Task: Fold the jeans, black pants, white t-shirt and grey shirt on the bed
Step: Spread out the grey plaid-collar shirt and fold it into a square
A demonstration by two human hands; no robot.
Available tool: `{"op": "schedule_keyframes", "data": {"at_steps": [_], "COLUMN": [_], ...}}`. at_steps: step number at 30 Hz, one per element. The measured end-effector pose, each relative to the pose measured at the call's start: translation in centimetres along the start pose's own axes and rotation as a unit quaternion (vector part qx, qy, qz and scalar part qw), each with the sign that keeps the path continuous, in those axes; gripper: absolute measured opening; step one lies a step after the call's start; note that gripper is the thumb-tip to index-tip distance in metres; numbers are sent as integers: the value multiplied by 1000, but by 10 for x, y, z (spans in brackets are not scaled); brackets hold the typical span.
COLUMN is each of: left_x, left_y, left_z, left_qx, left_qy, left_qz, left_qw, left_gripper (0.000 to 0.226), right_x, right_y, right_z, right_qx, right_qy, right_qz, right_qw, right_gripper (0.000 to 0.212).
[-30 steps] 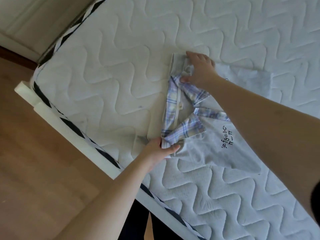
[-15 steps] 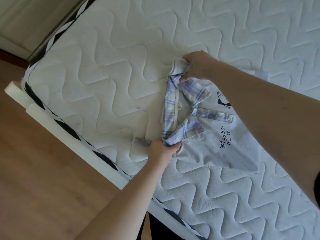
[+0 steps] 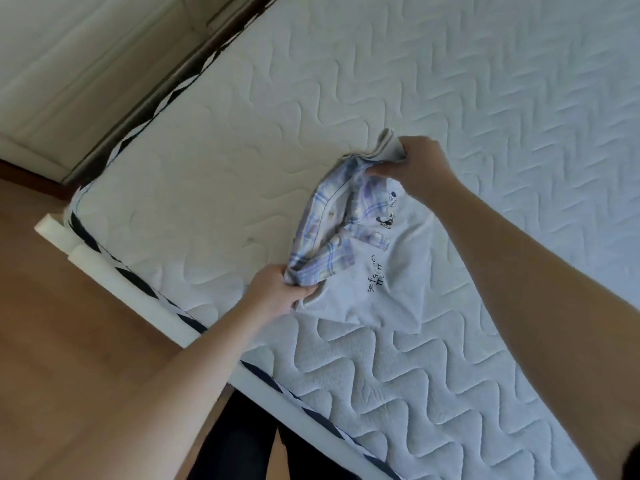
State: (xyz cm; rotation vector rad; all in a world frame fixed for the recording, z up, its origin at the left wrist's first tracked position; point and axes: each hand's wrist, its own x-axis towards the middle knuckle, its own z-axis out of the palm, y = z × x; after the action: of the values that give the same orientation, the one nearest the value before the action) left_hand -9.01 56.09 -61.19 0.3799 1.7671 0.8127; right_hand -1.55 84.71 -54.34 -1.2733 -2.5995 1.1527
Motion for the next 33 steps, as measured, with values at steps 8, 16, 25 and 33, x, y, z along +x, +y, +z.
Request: {"op": "schedule_keyframes", "data": {"at_steps": [8, 16, 25, 33], "left_x": [-110, -222, -296, -336], "left_y": [105, 206, 268, 296], "left_z": [-29, -41, -25, 2], "left_qx": [88, 95, -53, 52], "left_qy": [31, 174, 152, 94], "left_qz": [120, 255, 379, 467], "left_qw": [988, 946, 911, 878], "left_gripper": [39, 18, 39, 33], "right_x": [-132, -271, -385, -472], "right_y": [-25, -56, -71, -82], "right_z": [-122, -210, -250, -241], "right_qx": [142, 203, 353, 427], "right_qy": [157, 275, 353, 420], "right_qz": [40, 46, 43, 62], "right_qw": [977, 939, 865, 798], "right_gripper": [33, 21, 35, 32]}}
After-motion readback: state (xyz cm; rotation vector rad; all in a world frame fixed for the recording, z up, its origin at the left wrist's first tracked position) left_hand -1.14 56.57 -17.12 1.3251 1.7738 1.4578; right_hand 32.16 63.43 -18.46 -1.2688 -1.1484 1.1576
